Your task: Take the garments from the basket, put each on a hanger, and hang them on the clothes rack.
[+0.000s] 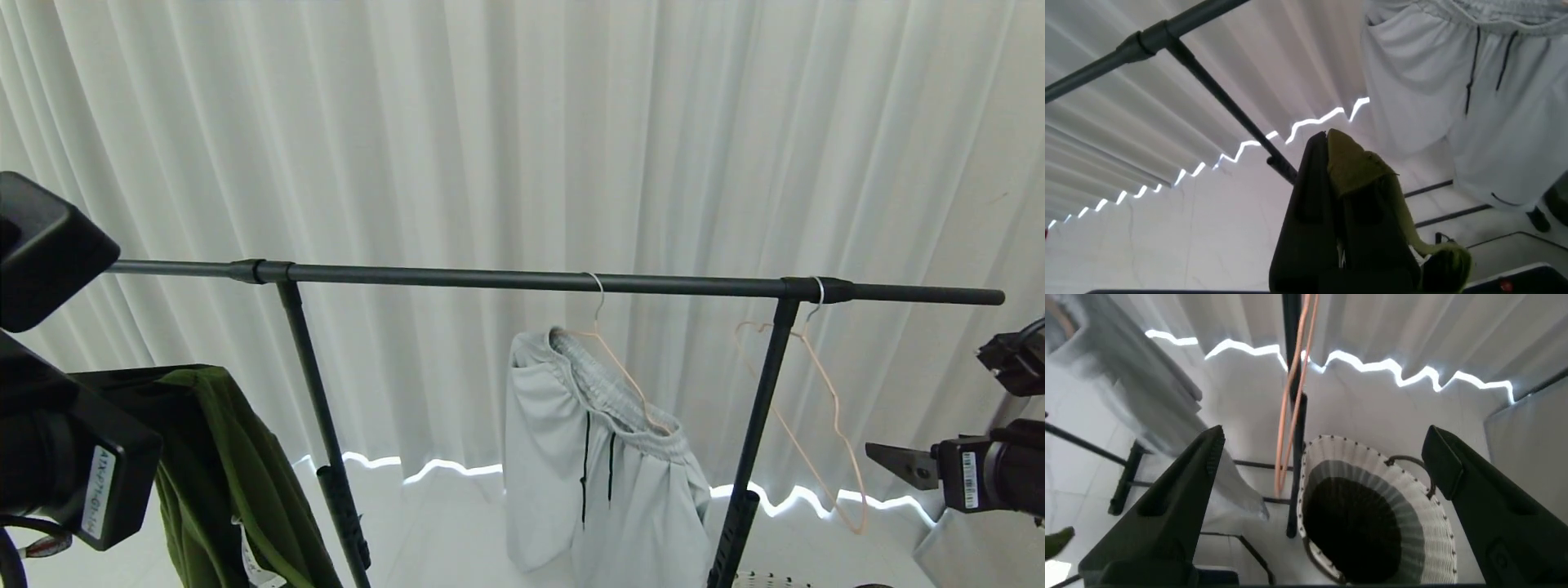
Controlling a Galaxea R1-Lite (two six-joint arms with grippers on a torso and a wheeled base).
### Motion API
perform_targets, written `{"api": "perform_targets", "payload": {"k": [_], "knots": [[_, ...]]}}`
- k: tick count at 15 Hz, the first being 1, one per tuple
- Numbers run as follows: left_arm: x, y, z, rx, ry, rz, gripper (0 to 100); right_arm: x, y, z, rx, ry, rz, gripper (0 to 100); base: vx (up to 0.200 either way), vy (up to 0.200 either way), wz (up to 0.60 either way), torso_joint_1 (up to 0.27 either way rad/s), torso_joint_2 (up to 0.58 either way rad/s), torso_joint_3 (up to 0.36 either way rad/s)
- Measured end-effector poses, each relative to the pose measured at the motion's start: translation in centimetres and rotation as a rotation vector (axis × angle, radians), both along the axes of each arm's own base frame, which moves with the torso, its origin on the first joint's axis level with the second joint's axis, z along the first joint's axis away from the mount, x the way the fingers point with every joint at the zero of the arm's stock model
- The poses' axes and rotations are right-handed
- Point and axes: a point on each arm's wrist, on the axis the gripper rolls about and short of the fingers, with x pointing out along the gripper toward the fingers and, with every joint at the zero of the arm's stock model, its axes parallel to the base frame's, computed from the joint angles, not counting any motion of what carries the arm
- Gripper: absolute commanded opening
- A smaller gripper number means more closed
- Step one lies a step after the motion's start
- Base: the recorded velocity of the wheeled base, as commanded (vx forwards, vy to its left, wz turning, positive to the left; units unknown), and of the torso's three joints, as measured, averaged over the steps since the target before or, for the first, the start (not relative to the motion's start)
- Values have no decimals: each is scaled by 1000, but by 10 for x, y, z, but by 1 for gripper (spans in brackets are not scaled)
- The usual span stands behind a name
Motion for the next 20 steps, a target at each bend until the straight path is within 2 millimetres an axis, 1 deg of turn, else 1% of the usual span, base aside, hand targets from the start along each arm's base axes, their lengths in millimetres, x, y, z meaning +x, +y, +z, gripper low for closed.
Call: {"api": "perform_targets", "payload": {"k": [1, 5, 8, 12, 15, 17, 20], "knots": [[0, 0, 0, 0, 0, 1, 0, 3, 1, -2, -4, 12, -3, 100, 200, 0, 0, 2, 2, 2], [-4, 3, -4, 0, 10, -25, 0, 24, 4, -8, -21, 58, -20, 100, 0, 0, 0, 0, 0, 0], [-6, 5, -4, -1, 5, -28, 0, 38, 8, -22, -18, 120, -38, 100, 0, 0, 0, 0, 0, 0], [-9, 8, -6, -1, 4, -29, 0, 55, 14, -38, -30, 184, -110, 100, 0, 0, 0, 0, 0, 0], [-11, 10, -8, -1, 3, -29, 0, 69, 22, -39, -32, 175, -104, 100, 0, 0, 0, 0, 0, 0], [-12, 10, -8, 1, 4, -30, 0, 72, 27, -42, -35, 183, -87, 100, 0, 0, 0, 0, 0, 0], [-13, 11, -9, 1, 4, -29, 0, 74, 29, -47, -28, 203, -94, 100, 0, 0, 0, 0, 0, 0]]}}
